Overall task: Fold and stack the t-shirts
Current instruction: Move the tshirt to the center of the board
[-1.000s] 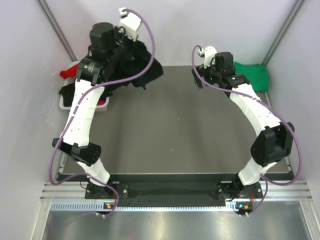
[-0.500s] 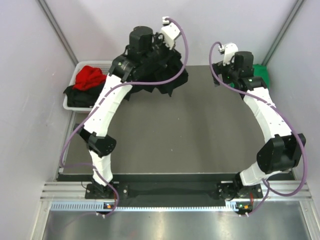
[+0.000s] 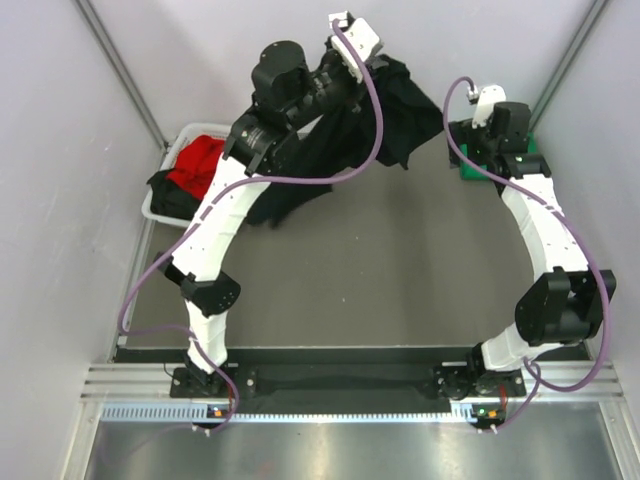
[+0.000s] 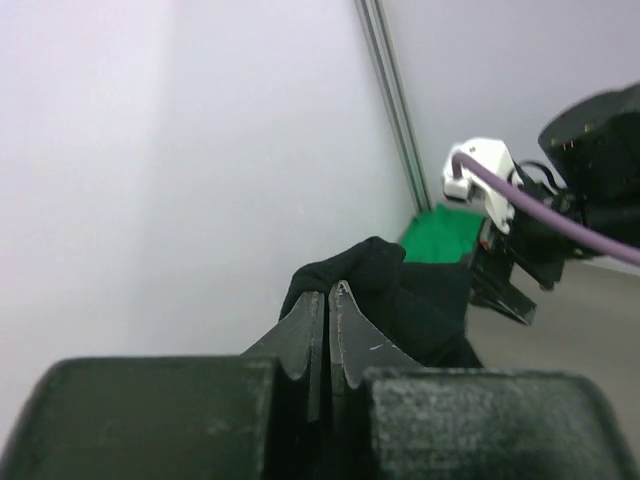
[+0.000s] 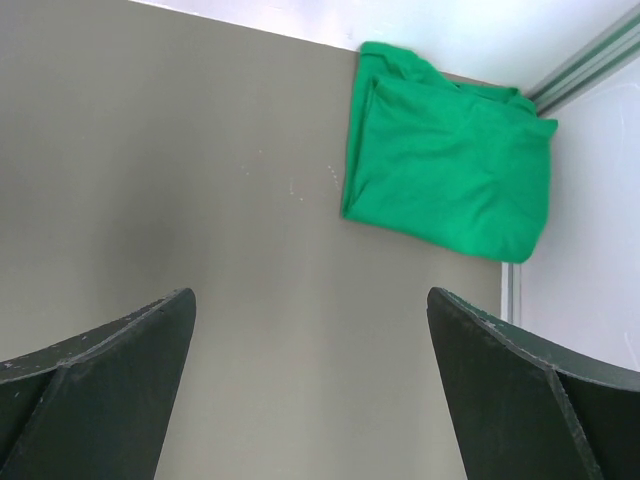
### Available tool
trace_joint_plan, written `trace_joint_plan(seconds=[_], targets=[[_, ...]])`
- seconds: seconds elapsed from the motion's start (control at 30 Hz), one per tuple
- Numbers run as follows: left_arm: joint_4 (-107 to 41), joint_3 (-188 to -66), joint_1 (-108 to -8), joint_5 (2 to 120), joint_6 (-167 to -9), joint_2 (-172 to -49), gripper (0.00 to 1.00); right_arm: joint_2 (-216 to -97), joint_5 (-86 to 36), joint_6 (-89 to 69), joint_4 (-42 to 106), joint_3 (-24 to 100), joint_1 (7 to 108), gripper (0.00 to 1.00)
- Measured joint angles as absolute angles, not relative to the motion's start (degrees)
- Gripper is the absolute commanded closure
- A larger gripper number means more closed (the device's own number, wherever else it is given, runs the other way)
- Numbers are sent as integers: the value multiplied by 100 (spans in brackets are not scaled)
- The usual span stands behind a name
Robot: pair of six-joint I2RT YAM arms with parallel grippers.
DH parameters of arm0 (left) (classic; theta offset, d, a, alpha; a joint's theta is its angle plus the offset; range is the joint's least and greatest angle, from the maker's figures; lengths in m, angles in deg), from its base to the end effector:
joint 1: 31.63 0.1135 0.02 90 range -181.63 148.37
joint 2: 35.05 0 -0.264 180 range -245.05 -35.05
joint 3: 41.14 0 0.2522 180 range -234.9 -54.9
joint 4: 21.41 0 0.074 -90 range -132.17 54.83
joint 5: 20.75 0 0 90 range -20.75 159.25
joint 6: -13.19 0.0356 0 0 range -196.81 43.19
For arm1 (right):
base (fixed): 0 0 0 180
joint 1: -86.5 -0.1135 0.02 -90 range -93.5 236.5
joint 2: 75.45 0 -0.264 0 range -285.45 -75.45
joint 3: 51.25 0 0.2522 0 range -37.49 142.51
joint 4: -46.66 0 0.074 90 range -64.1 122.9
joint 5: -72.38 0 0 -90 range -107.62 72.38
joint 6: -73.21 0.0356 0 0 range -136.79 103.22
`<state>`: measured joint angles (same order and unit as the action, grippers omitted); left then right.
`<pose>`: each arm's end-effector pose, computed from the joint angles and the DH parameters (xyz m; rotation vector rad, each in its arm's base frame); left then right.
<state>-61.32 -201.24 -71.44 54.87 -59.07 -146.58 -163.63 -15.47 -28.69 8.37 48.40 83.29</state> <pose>0.2947 -0.2571 0.5645 0.8709 1.1504 -0.4948 0.3561 0.0186 0.3781 -0.2450 2.0264 -0.1333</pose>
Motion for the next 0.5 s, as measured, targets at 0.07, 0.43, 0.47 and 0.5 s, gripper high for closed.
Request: trace_joint_plan(seconds=[0.07,0.43,0.47,0.5], targets=[[-5935,-20240,-7150,5509,-5804,-14658,100,-16363,-1545,-2851,859,4829,8336,1],[-5306,-19632,-7157,6062,-5009,-14225,100,-16363,-1576,-2814,983,4545,8343,0],[-5306,-19141,-7159,6152,-4974,-13969,100,-16363,-1576,-2814,983,4530,8343,0],[-5367,-18644,-7159,6224,-4939,-13720,100,-16359,-1576,-2816,1012,4488,8356,0]])
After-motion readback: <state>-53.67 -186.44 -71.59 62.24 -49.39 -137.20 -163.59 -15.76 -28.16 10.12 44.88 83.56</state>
